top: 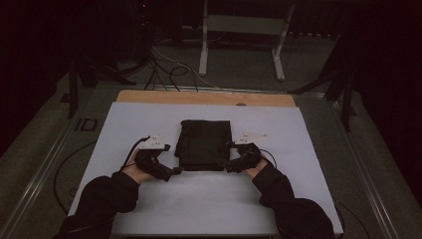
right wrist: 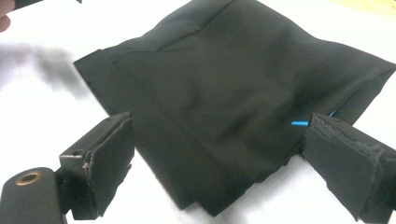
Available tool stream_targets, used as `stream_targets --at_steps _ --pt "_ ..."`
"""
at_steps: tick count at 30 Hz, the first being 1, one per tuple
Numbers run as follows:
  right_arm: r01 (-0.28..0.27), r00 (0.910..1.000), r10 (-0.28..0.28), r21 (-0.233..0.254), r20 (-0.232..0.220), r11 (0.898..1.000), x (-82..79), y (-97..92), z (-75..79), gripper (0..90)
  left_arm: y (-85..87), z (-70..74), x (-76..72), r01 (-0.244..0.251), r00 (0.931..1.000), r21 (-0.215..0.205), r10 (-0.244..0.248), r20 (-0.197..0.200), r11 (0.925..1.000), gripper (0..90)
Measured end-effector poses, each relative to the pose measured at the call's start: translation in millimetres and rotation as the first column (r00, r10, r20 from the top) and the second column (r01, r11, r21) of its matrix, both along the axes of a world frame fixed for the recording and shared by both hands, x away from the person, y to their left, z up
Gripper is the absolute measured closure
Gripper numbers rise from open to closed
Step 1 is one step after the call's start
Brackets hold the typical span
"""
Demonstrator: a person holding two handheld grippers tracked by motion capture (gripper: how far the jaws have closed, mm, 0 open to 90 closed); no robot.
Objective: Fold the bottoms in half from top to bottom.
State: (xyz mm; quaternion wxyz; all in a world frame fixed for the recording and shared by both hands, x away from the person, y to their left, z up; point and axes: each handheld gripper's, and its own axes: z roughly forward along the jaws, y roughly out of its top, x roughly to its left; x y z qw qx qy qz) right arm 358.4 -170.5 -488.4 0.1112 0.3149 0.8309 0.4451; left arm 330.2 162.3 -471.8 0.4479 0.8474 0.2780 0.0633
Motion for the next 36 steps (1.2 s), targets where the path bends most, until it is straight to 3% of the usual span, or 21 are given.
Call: stream_targets --at_steps 8,12,22,36 --pt "-0.026 0.9996 0.027 -0.021 0.009 0.999 -18.2 -7.2 -3.0 9.1 7.2 -6.4 -15.5 0.006 1.0000 0.035 -0.006 0.003 0.9994 0.1" --pt "-0.029 0.9995 0.029 -0.032 0.007 0.999 -25.3 -12.6 -4.6 9.1 13.2 -8.6 -22.5 -0.003 1.0000 0.034 0.003 0.003 0.9994 0.1" --pt "-0.019 0.9998 0.019 -0.043 -0.005 0.999 -43.8 -31.2 -8.9 9.1 28.7 -14.5 -38.6 -0.038 0.9993 0.044 0.038 0.000 0.9983 0.1" --pt "-0.003 0.9999 0.002 -0.050 -0.013 0.999 -62.4 -54.3 -11.4 9.1 45.5 -16.3 -56.3 -0.058 0.9983 0.094 0.059 -0.002 0.9938 0.1"
